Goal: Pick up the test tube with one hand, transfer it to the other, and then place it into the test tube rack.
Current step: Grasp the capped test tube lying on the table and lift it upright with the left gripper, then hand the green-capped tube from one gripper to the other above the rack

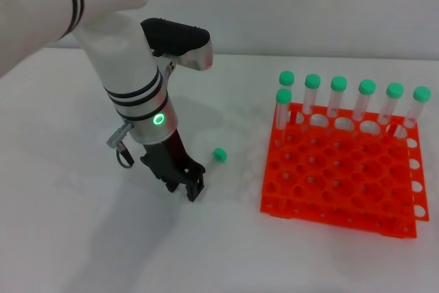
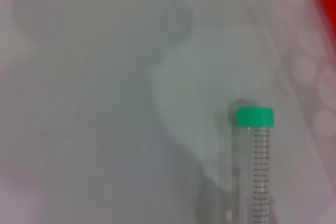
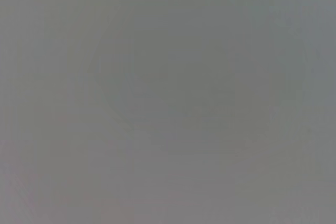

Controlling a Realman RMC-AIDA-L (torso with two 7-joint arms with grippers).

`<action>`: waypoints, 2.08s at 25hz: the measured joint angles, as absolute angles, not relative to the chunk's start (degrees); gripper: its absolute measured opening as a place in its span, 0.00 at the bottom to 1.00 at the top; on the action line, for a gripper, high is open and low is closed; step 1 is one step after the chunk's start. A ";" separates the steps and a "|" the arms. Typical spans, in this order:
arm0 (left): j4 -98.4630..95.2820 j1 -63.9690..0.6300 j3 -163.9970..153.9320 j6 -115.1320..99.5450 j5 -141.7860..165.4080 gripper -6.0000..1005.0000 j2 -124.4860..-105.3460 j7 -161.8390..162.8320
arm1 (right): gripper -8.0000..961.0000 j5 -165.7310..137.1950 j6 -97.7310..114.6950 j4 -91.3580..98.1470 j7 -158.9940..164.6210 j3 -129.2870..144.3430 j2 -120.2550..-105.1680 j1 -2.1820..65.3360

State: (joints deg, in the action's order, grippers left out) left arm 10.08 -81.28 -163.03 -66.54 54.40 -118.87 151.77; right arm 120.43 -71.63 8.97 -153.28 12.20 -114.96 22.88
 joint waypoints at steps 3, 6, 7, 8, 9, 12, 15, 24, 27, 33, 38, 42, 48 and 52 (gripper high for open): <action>9.52 -81.29 -163.03 -65.79 54.51 0.41 -118.88 151.64 | 0.79 120.33 -71.54 8.97 -153.28 12.32 -114.96 23.10; 8.61 -81.41 -163.03 -65.36 54.88 0.40 -118.91 151.65 | 0.79 120.38 -71.55 8.97 -153.28 12.22 -114.96 23.16; 8.49 -81.43 -163.03 -65.28 55.00 0.40 -118.91 151.65 | 0.79 120.43 -71.55 8.97 -153.28 12.12 -114.96 23.12; 8.44 -81.45 -163.03 -65.19 55.05 0.40 -118.91 151.59 | 0.79 120.45 -71.55 8.97 -153.28 12.05 -114.96 23.03; 8.44 -81.46 -163.02 -65.15 55.10 0.39 -118.92 151.52 | 0.79 120.45 -71.55 8.97 -153.28 12.04 -114.96 22.99; 8.44 -81.56 -162.95 -65.07 55.11 0.39 -118.91 151.41 | 0.78 120.47 -71.59 8.97 -153.28 12.03 -114.96 22.91; 8.72 -81.62 -162.94 -64.64 55.03 0.29 -118.89 151.39 | 0.78 120.50 -71.61 8.97 -153.28 12.04 -114.96 22.89; 11.86 -79.51 -162.94 -49.84 43.47 0.19 -118.57 144.26 | 0.77 120.56 -71.30 8.97 -153.28 11.95 -114.96 22.84; 12.19 -77.04 -162.95 -44.13 31.63 0.19 -118.04 135.51 | 0.77 120.63 -71.25 8.97 -153.28 11.92 -114.96 22.95; 12.97 -69.46 -162.96 -39.86 -8.18 0.19 -117.88 102.88 | 0.77 123.32 -71.20 8.60 -153.28 11.80 -115.04 23.03; 12.32 -60.58 -162.95 -50.54 -39.85 0.20 -118.54 74.80 | 0.77 125.93 -71.28 7.87 -152.82 11.74 -115.19 23.03; 7.35 -52.46 -162.89 -65.91 -56.89 0.20 -119.02 54.87 | 0.76 128.51 -71.62 6.92 -151.36 11.74 -115.25 22.90; -1.75 -45.03 -162.86 -79.56 -59.70 0.20 -119.15 33.55 | 0.76 127.87 -72.03 8.58 -143.15 13.05 -114.88 21.65; -6.70 -45.33 -162.87 -77.88 -53.12 0.20 -119.50 28.64 | 0.76 123.79 -72.44 15.55 -130.39 19.44 -114.04 19.51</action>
